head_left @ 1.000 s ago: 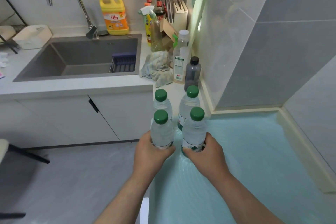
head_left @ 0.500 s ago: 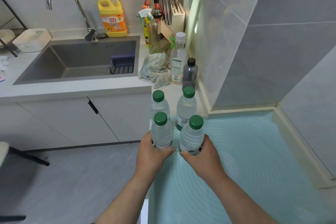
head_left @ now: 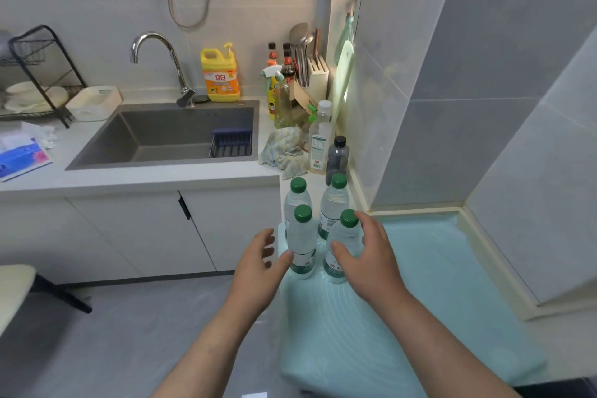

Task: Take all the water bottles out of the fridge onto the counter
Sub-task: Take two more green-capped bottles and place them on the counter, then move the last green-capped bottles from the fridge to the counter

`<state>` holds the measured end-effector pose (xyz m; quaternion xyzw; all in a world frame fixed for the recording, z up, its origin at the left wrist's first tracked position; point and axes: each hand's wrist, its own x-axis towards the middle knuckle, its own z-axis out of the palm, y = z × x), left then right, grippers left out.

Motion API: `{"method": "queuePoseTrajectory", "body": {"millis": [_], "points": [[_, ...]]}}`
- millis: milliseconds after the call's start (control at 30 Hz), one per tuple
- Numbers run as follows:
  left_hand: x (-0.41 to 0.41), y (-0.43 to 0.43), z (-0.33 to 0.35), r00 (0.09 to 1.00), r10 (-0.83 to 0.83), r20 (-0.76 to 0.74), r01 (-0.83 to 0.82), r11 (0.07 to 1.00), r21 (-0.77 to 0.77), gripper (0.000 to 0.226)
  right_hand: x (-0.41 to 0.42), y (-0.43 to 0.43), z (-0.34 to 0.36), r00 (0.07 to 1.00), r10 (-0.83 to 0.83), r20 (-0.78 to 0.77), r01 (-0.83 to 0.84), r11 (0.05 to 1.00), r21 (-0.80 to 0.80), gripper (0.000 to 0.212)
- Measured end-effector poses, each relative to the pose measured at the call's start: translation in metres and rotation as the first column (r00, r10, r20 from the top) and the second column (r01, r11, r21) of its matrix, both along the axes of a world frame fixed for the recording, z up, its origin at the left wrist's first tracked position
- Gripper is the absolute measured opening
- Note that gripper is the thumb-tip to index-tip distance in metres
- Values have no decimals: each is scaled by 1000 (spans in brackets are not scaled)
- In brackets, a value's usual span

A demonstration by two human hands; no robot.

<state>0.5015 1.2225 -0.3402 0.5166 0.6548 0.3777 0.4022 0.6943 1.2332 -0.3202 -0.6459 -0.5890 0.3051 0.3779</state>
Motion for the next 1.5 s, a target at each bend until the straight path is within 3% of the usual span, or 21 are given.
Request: {"method": "queuePoseTrajectory", "body": {"millis": [167,267,500,633,800,967,1133,1300,1400,1500], "points": [[-19,-41,40,998,-18,-68,24,995,96,59,-18,-37,33,997,66,49,-67,997,33,56],[-30,-71,60,994,59,-92,-41,981,189,62,-28,-62,46,986,151,78,-156,986,66,51],[-43,-165,88,969,241,-61,-221,948,228,66,-49,-120,67,930,361,76,-368,920,135,48],[-44,-232,99,913,403,-70,-369,886,282,51,-62,-160,76,846,531,44,-531,833,152,47],[-45,-317,112,812,582,-53,-533,775,339,43,-86,-209,80,677,736,8,-721,661,208,46],[-62,-409,125,659,750,-46,-677,619,397,46,-132,-268,82,513,855,-76,-824,515,235,47],[-72,-499,136,481,877,9,-797,432,422,43,-183,-338,95,275,960,-49,-921,277,274,45],[-82,-608,138,233,972,33,-874,194,446,39,-236,-434,111,26,1000,14,-954,20,300,44],[-91,-670,140,110,991,76,-888,64,456,39,-259,-491,117,-88,995,37,-957,-95,274,45],[-97,-734,139,-5,996,92,-888,-46,457,45,-279,-547,120,-146,988,56,-945,-156,286,43]]}}
